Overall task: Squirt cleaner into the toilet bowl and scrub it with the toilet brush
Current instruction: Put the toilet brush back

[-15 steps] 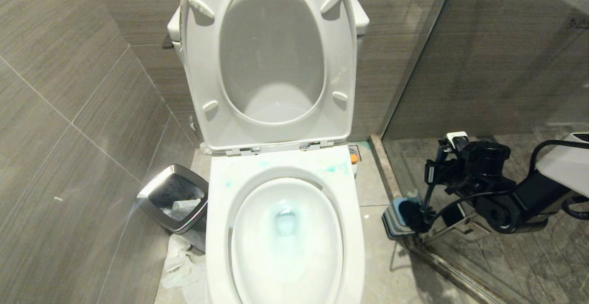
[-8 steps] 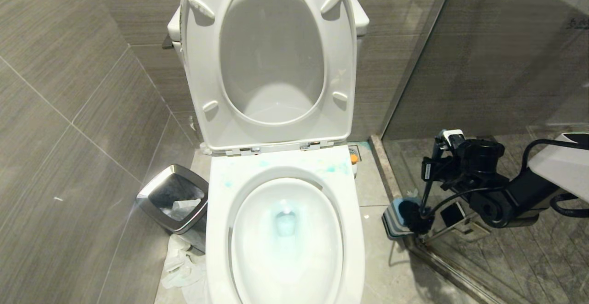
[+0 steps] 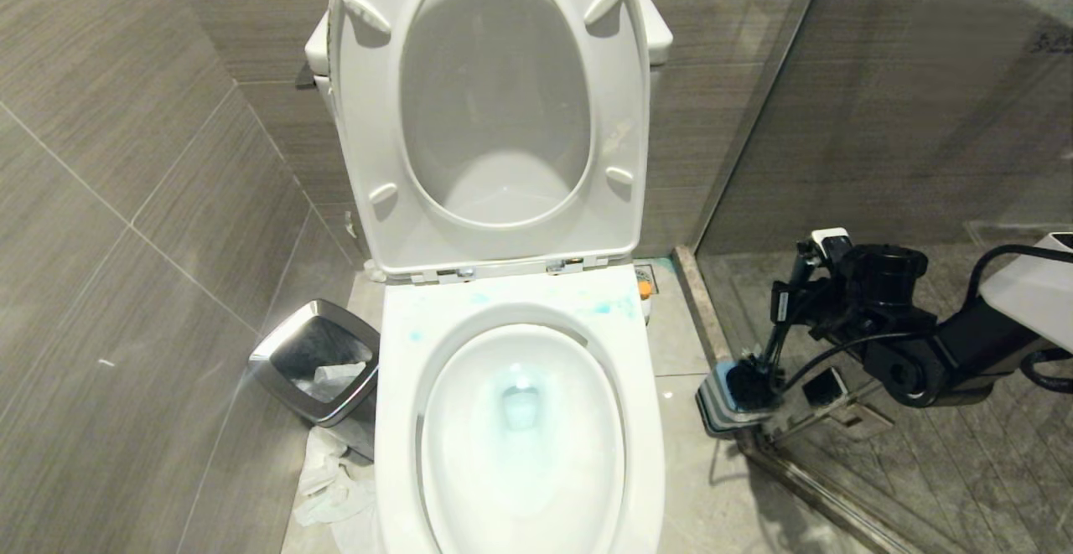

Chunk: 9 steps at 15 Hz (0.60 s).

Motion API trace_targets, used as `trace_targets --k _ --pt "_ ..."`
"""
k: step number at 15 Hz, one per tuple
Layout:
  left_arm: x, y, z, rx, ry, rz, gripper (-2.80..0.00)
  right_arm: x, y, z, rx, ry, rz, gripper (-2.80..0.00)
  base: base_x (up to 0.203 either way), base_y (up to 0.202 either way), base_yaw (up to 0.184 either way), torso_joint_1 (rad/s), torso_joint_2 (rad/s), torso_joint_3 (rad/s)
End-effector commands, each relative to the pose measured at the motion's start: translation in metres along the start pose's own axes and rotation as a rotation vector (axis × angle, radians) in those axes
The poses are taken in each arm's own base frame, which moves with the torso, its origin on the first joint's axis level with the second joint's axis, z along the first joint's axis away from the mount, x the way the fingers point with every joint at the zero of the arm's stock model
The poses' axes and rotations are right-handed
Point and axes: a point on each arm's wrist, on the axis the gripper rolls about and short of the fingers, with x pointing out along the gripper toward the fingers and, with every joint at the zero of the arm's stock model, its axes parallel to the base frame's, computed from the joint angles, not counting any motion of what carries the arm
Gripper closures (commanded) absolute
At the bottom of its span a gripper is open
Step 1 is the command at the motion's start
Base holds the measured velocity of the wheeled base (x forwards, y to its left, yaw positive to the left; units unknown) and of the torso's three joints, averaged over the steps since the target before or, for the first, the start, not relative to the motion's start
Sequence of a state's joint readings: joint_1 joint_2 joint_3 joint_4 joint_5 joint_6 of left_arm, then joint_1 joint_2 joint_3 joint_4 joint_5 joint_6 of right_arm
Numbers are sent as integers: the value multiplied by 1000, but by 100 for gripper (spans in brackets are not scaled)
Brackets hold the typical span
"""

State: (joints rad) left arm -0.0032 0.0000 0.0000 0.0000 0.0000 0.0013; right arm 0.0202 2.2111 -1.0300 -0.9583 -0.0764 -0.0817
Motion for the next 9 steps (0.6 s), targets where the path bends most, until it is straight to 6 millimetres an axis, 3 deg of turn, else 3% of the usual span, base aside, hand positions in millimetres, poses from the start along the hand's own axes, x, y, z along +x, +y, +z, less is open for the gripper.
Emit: trace_targets --k 1,9 --pt "0 0 0 0 0 0 0 0 -1 10 0 -38 8 0 0 0 0 0 0 0" --pt "0 0 0 0 0 0 0 7 1 -2 -14 -12 11 0 0 0 0 0 0 0"
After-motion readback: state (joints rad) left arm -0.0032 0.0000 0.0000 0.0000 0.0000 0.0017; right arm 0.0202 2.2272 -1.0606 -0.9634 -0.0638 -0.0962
